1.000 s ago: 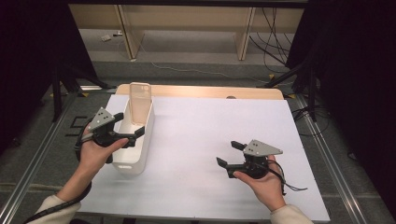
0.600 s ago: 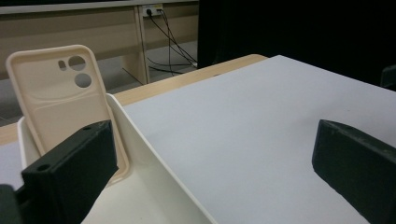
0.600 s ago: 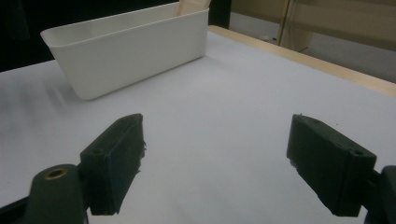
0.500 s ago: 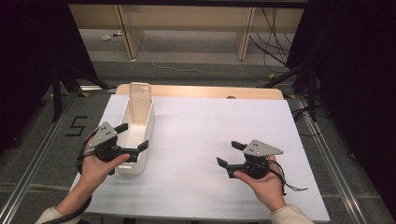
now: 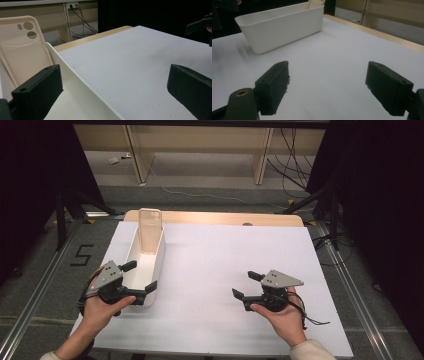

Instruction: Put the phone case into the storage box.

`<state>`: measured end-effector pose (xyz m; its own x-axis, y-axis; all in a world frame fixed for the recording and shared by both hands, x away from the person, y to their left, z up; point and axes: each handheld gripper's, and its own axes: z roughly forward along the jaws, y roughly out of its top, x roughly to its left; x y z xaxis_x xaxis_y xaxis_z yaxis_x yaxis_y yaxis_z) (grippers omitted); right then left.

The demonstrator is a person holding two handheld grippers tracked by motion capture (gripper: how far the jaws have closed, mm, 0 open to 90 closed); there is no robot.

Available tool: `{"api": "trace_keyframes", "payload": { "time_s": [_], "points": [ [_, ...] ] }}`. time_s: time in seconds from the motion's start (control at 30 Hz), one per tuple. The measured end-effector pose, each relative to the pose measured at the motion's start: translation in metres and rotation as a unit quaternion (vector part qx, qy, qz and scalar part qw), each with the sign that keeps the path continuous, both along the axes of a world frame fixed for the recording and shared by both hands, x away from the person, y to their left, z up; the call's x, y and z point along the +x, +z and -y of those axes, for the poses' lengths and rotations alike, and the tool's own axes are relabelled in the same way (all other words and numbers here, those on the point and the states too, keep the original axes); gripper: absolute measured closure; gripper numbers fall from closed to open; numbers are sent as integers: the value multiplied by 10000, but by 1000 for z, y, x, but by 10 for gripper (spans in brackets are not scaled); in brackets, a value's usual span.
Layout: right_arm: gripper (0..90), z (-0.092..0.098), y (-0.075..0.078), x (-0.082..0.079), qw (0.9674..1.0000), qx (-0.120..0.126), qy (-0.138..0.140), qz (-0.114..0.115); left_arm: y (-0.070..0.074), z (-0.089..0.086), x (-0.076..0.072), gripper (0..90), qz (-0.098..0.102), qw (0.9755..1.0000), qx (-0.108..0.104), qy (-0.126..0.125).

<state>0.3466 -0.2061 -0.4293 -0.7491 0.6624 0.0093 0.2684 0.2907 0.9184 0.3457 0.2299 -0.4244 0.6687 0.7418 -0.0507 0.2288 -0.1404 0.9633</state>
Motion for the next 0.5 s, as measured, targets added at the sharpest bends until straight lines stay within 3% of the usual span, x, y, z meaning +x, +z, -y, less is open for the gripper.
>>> {"api": "trace_keyframes", "payload": {
  "time_s": [0.17,0.2,0.5],
  "points": [
    [202,0,0,-1,10000,-4,-1,-46,-3,-2,-4,0,0,10000,50,20],
    [202,-1,-2,0,9998,173,58,-22,-3,-3,-5,0,10,10000,46,22],
    [202,8,-2,-3,9999,101,-25,-32,-4,-6,-8,0,28,10000,43,56]
  ]
}}
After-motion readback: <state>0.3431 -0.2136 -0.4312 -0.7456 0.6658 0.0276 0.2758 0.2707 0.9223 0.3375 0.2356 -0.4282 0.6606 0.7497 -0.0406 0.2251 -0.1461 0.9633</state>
